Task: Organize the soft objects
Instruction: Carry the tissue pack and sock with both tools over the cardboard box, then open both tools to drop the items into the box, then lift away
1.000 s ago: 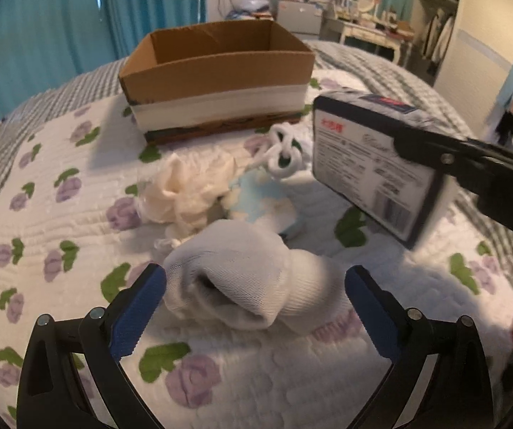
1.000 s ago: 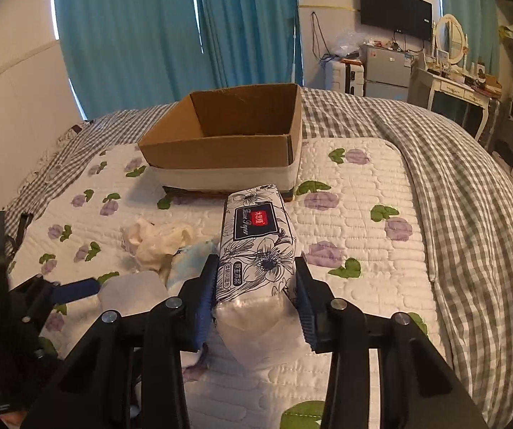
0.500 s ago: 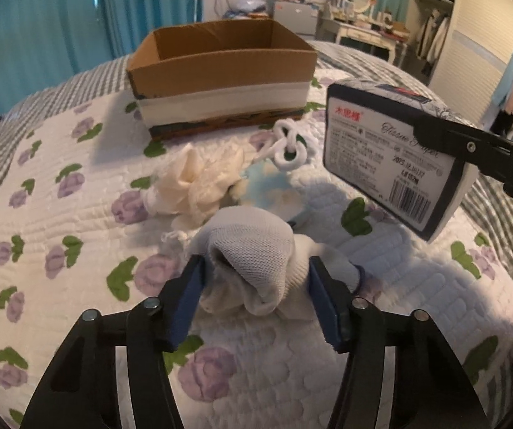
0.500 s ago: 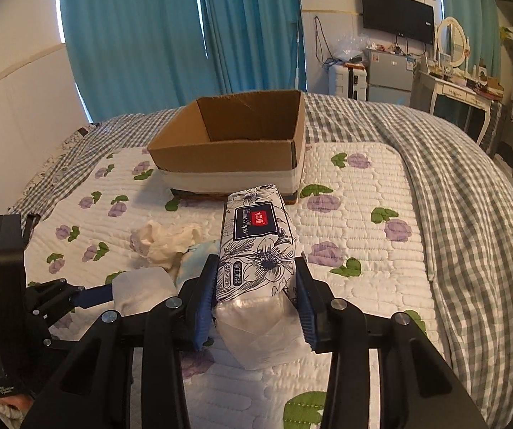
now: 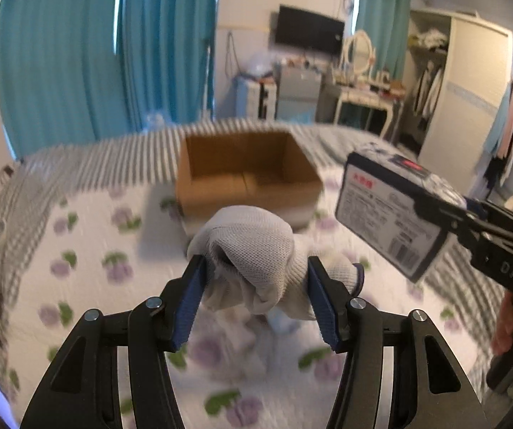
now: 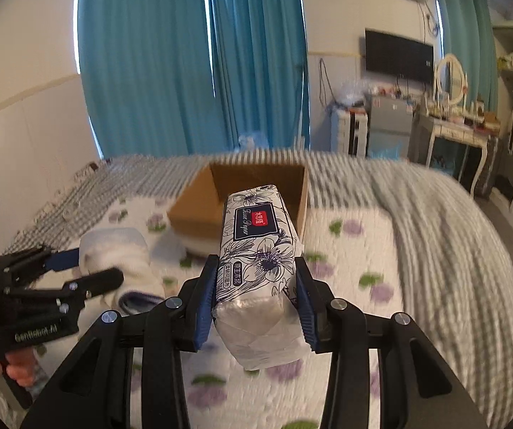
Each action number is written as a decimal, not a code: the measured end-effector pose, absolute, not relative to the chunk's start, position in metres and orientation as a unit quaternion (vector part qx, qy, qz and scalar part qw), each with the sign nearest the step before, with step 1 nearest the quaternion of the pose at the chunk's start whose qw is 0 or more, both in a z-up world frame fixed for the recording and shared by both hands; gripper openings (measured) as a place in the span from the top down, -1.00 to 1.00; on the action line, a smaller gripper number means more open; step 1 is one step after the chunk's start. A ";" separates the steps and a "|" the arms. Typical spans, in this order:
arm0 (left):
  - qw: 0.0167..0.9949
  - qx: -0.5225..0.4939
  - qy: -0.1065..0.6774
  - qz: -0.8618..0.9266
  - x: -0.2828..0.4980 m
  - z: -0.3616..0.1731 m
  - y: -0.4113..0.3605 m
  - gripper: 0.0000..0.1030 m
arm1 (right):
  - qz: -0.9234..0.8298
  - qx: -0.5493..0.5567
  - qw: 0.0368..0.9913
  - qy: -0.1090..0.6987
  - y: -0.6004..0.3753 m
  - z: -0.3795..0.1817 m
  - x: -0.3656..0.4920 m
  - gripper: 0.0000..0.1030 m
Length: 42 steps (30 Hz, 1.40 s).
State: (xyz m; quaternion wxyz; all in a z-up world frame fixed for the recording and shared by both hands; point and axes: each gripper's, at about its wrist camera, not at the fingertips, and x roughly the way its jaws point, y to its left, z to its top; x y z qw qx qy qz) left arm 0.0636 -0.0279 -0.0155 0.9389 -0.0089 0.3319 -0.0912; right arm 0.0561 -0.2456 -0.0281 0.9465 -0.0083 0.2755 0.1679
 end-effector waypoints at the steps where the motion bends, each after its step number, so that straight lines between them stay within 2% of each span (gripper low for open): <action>1: 0.941 -0.009 0.326 -0.089 0.070 -0.010 -0.026 -0.07 | 0.167 -0.013 0.950 0.264 -0.244 -0.017 0.062 0.23; 7: 0.949 -0.009 0.302 -0.088 0.132 0.015 -0.019 -0.07 | 0.187 -0.009 0.957 0.223 -0.228 0.026 0.115 0.23; 11: 0.950 0.000 0.301 -0.081 0.185 0.016 -0.016 -0.08 | 0.200 -0.001 0.955 0.218 -0.207 0.029 0.166 0.23; 18: 0.940 0.014 0.328 -0.087 0.254 -0.022 -0.016 -0.08 | 0.190 0.037 0.945 0.265 -0.179 -0.016 0.261 0.23; 24: 0.931 0.043 0.349 -0.096 0.279 -0.071 -0.023 -0.10 | 0.179 0.030 0.939 0.291 -0.178 -0.059 0.291 0.23; 27: 0.930 0.036 0.352 -0.103 0.284 -0.080 -0.026 -0.30 | 0.191 0.034 0.936 0.292 -0.177 -0.072 0.298 0.22; 30: 0.930 0.035 0.353 -0.093 0.286 -0.080 -0.029 -0.42 | 0.187 0.037 0.934 0.301 -0.186 -0.078 0.298 0.04; 31: 0.930 0.035 0.354 -0.089 0.286 -0.078 -0.030 -0.42 | 0.181 0.040 0.936 0.299 -0.188 -0.077 0.298 -0.17; 33: 0.931 0.035 0.355 -0.079 0.284 -0.073 -0.030 -0.42 | 0.169 0.052 0.940 0.291 -0.196 -0.070 0.293 -0.44; 38: 0.936 0.042 0.345 -0.054 0.263 -0.042 -0.024 -0.43 | 0.158 0.049 0.948 0.270 -0.208 -0.034 0.269 -0.45; 42: 0.950 0.047 0.306 -0.040 0.220 0.010 -0.020 -0.43 | 0.157 0.036 0.955 0.250 -0.213 0.007 0.234 -0.45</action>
